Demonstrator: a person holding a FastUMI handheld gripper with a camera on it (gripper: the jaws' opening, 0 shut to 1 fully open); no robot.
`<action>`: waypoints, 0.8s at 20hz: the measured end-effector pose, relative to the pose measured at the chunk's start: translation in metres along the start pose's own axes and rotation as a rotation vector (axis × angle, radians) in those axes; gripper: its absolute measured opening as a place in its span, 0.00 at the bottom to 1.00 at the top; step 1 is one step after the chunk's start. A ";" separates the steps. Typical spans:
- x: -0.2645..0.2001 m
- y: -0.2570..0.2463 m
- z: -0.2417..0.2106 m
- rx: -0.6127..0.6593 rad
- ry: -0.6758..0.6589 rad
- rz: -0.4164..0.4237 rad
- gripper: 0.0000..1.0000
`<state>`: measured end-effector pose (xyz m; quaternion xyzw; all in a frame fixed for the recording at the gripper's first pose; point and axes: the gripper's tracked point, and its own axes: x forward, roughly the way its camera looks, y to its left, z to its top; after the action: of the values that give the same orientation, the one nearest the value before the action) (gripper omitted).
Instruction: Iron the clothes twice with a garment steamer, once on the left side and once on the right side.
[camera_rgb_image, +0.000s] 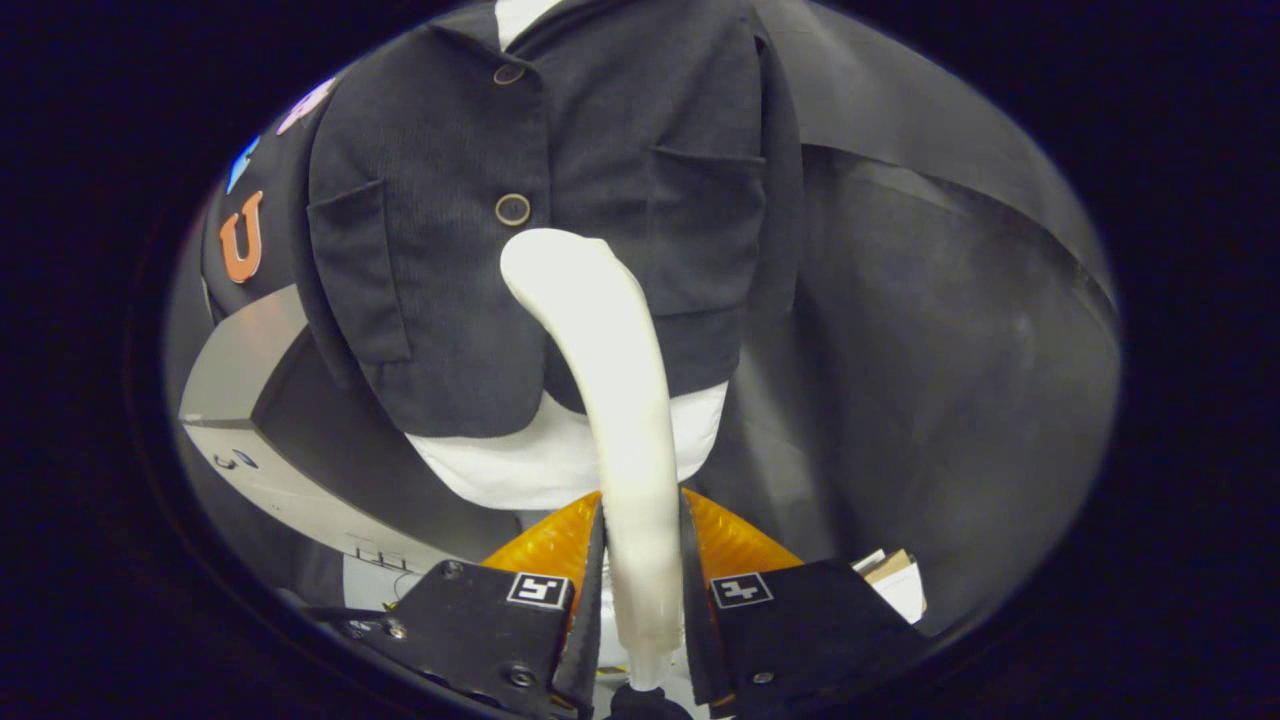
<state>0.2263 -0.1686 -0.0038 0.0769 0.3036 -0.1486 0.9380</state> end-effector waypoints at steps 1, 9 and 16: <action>0.002 0.000 -0.005 0.002 0.011 0.002 0.38; 0.012 -0.004 -0.023 0.017 0.059 0.003 0.39; 0.008 -0.005 -0.032 0.016 0.046 0.019 0.38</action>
<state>0.2133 -0.1678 -0.0348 0.0907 0.3230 -0.1405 0.9315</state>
